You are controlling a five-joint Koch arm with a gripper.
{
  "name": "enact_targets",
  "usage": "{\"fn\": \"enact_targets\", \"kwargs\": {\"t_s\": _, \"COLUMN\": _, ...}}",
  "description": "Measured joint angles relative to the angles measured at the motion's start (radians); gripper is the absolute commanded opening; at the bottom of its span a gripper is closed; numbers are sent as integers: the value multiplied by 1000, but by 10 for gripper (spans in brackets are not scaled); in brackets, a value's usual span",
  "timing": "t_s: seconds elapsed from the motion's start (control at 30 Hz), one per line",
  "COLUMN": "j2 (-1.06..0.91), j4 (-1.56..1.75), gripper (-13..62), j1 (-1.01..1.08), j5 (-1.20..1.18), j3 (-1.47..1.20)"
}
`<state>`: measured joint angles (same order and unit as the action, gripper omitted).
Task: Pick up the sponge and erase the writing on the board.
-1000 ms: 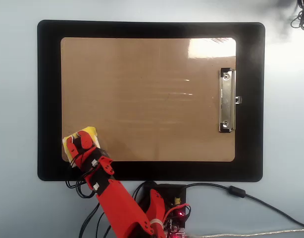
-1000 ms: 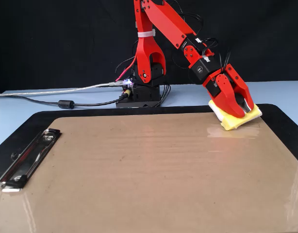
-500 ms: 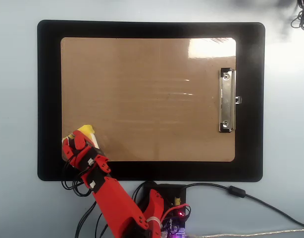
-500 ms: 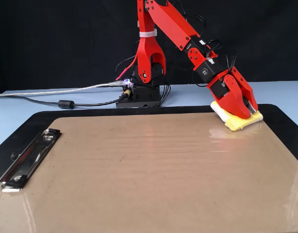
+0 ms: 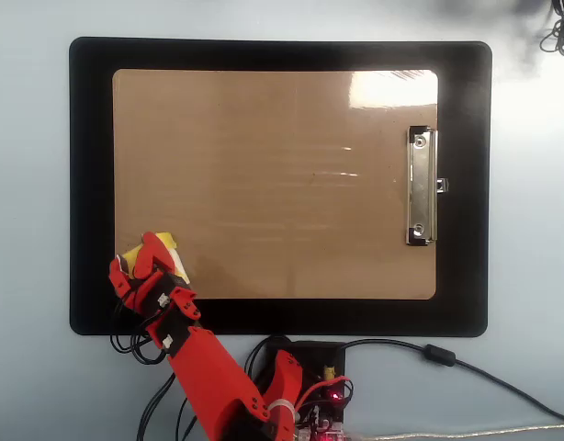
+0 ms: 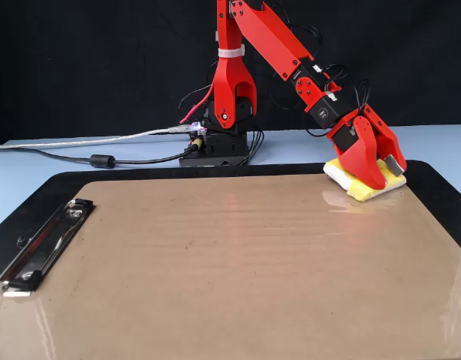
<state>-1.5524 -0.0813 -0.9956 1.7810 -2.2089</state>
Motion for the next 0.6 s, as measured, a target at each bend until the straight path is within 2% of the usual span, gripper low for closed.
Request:
{"fn": "enact_targets", "kwargs": {"t_s": 0.33, "j2": -196, "j4": -26, "gripper": 342, "j1": 11, "j5": -2, "j3": -29}}
{"fn": "enact_targets", "kwargs": {"t_s": 0.6, "j2": -333, "j4": -28, "gripper": 341, "j1": 129, "j5": -2, "j3": -31}}
